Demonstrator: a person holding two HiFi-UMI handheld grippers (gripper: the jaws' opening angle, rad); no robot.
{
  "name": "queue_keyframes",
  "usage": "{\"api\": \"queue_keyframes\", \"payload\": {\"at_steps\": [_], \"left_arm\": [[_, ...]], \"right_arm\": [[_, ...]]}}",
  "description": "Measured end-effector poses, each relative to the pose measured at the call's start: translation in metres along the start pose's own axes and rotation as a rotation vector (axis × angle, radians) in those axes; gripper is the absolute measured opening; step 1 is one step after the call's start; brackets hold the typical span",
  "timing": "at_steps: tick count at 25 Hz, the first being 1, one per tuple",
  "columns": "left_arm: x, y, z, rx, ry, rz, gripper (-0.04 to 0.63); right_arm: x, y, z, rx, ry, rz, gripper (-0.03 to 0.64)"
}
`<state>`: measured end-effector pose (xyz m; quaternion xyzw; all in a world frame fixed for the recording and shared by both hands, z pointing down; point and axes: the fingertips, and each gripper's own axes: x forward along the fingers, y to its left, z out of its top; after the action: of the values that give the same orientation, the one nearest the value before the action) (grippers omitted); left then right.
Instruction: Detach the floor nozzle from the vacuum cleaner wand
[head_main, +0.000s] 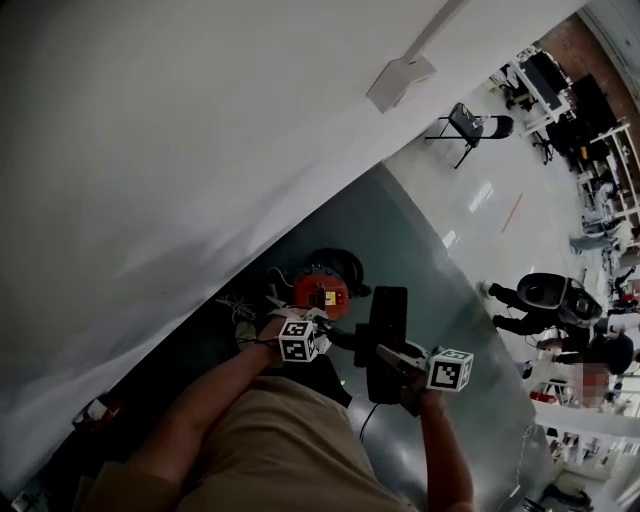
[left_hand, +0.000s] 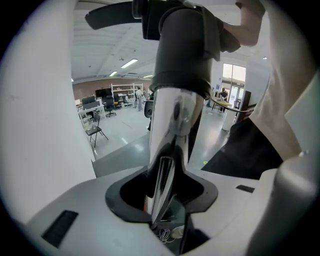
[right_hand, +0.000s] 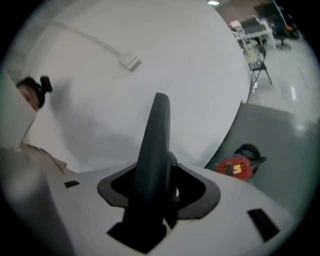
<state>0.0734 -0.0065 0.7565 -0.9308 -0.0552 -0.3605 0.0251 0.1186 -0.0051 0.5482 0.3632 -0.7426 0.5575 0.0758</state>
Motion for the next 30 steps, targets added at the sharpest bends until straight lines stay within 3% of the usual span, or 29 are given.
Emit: {"api": "queue_keyframes", "payload": {"at_steps": [2, 3, 4, 7, 8, 9, 12, 14, 18, 22, 24, 27, 30], "left_arm": [[0.001, -0.004, 0.009, 0.019, 0.003, -0.003, 0.144], [0.004, -0.007, 0.011, 0.03, 0.007, -0.017, 0.144], [0.007, -0.011, 0.01, 0.04, 0.016, -0.036, 0.144], [0.01, -0.018, -0.002, 0.053, 0.024, -0.053, 0.147], [0.007, -0.018, -0.003, 0.052, 0.024, -0.04, 0.147], [0.004, -0.02, -0.002, 0.051, 0.026, -0.026, 0.147], [0.002, -0.027, 0.007, 0.044, 0.03, -0.015, 0.144], [0.006, -0.032, 0.007, 0.046, 0.05, -0.028, 0.144], [0.01, -0.026, -0.004, 0.002, 0.08, -0.012, 0.144], [0.008, 0.002, -0.011, -0.141, 0.07, 0.073, 0.146], [0.004, 0.02, -0.017, -0.223, 0.077, 0.12, 0.146], [-0.002, 0.047, -0.025, -0.306, 0.1, 0.165, 0.146], [-0.004, 0.068, -0.029, -0.363, 0.113, 0.196, 0.146]], "right_arm": [[-0.009, -0.011, 0.002, 0.212, -0.094, 0.216, 0.223], [-0.013, -0.015, -0.001, 0.278, -0.133, 0.267, 0.218], [-0.016, -0.014, -0.006, 0.268, -0.141, 0.242, 0.218], [-0.014, 0.001, -0.026, -0.006, -0.027, -0.041, 0.218], [-0.014, 0.002, -0.027, -0.039, -0.014, -0.065, 0.218], [-0.015, 0.0, -0.025, -0.006, -0.034, -0.019, 0.218], [-0.025, -0.016, -0.015, 0.271, -0.151, 0.277, 0.207], [-0.026, -0.019, -0.019, 0.288, -0.142, 0.324, 0.209], [-0.017, -0.017, -0.015, 0.176, -0.14, 0.258, 0.21], [-0.056, -0.035, 0.01, 0.24, -0.406, 0.299, 0.244], [-0.083, -0.043, 0.013, 0.224, -0.549, 0.27, 0.255], [-0.099, -0.054, -0.006, 0.015, -0.662, 0.069, 0.275], [-0.063, -0.06, -0.039, -0.155, -0.623, -0.072, 0.289]]}}
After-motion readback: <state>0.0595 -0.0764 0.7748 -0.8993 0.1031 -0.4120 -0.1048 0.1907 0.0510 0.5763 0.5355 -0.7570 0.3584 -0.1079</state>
